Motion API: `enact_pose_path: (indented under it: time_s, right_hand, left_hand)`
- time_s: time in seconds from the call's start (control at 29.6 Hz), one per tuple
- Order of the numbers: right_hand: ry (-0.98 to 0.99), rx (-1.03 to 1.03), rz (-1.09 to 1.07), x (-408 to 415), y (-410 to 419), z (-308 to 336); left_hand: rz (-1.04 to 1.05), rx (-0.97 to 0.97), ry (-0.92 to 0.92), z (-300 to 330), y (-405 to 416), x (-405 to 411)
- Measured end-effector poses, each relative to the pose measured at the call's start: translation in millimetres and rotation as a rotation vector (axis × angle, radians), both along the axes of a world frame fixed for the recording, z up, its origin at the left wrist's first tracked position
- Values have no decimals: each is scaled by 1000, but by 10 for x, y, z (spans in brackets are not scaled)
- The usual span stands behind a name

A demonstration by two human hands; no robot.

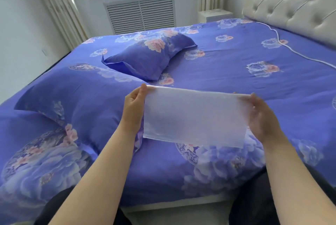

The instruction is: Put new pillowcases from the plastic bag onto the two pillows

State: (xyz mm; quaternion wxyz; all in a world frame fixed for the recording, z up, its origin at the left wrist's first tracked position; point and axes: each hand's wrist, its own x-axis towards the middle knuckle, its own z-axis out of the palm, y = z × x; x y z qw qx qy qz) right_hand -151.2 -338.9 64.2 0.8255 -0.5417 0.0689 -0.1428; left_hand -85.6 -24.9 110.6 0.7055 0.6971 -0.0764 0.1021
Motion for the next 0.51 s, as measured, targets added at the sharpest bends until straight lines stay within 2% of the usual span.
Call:
enact_pose_path:
  time_s: [0.1, 0.17, 0.24, 0.3, 0.37, 0.51]
  right_hand:
    - [-68, -128, 155, 58, -18, 312]
    - [-53, -189, 288, 60, -30, 465]
    - [-9, -238, 414, 58, -26, 553]
    - [51, -334, 511, 60, 28, 594]
    - [87, -395, 589, 71, 149, 576]
    - [11, -233, 694, 86, 626, 428]
  left_hand:
    - [-135, 179, -84, 308, 258, -50]
    - [-297, 316, -20, 431, 460, -44]
    - [-405, 390, 118, 490, 635, -47]
    - [-486, 314, 286, 485, 801, -71]
    - [-541, 204, 366, 409, 976, -108]
    - [-435, 113, 232, 141, 1353, -276]
